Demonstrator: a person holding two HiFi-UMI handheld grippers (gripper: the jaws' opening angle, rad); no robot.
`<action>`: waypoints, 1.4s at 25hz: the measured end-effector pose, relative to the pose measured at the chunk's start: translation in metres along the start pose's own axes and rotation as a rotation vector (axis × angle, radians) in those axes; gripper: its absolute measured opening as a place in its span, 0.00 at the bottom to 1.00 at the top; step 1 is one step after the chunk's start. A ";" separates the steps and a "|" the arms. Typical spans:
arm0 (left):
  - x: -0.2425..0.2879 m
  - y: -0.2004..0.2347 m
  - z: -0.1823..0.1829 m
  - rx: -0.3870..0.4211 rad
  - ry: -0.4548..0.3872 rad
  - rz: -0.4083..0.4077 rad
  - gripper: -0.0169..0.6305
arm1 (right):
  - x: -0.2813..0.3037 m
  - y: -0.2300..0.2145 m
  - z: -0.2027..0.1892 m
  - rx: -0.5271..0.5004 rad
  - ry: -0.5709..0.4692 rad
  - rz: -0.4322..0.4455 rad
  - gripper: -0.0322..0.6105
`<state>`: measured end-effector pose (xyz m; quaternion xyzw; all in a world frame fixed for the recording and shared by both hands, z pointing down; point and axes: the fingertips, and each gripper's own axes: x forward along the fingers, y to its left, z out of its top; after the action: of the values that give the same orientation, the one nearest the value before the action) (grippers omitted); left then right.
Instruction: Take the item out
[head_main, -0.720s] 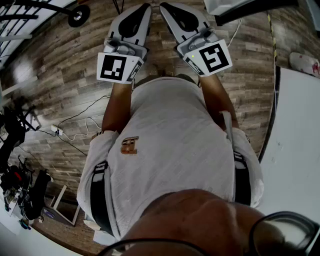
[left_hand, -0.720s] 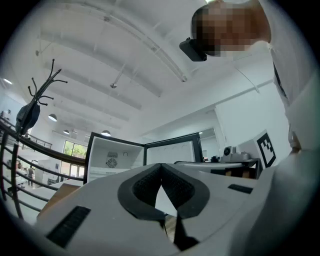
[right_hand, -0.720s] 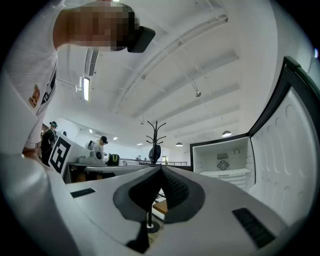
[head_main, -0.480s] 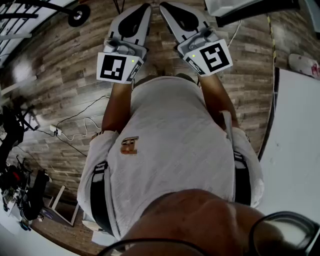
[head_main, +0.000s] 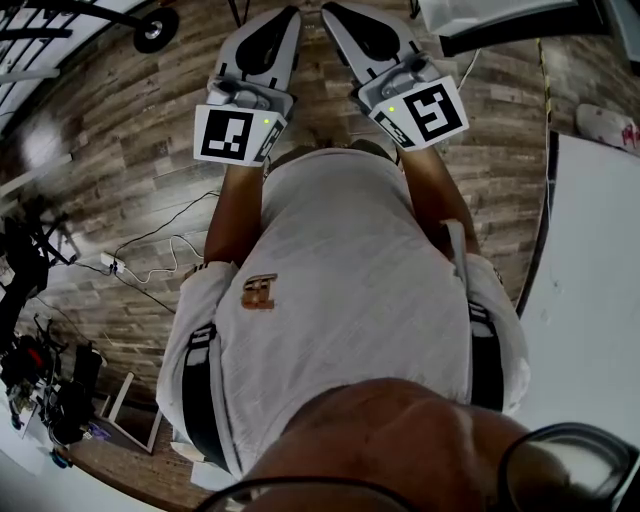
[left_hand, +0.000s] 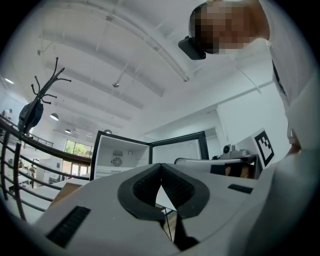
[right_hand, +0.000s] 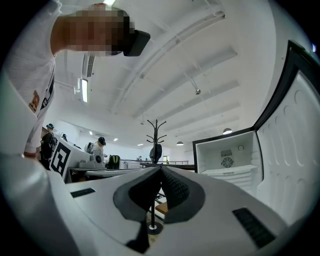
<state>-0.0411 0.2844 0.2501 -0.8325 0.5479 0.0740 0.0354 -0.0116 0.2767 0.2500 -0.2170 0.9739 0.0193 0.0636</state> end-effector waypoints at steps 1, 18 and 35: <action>-0.001 0.006 -0.001 0.001 0.000 -0.003 0.05 | 0.005 0.000 -0.002 -0.002 0.002 -0.003 0.10; -0.006 0.072 -0.021 0.019 0.009 -0.064 0.05 | 0.056 -0.003 -0.026 -0.046 0.049 -0.086 0.10; 0.082 0.125 -0.054 0.124 0.044 -0.057 0.05 | 0.103 -0.097 -0.057 -0.075 0.090 -0.106 0.10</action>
<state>-0.1192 0.1527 0.2925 -0.8453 0.5283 0.0206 0.0768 -0.0696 0.1422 0.2920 -0.2710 0.9616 0.0424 0.0125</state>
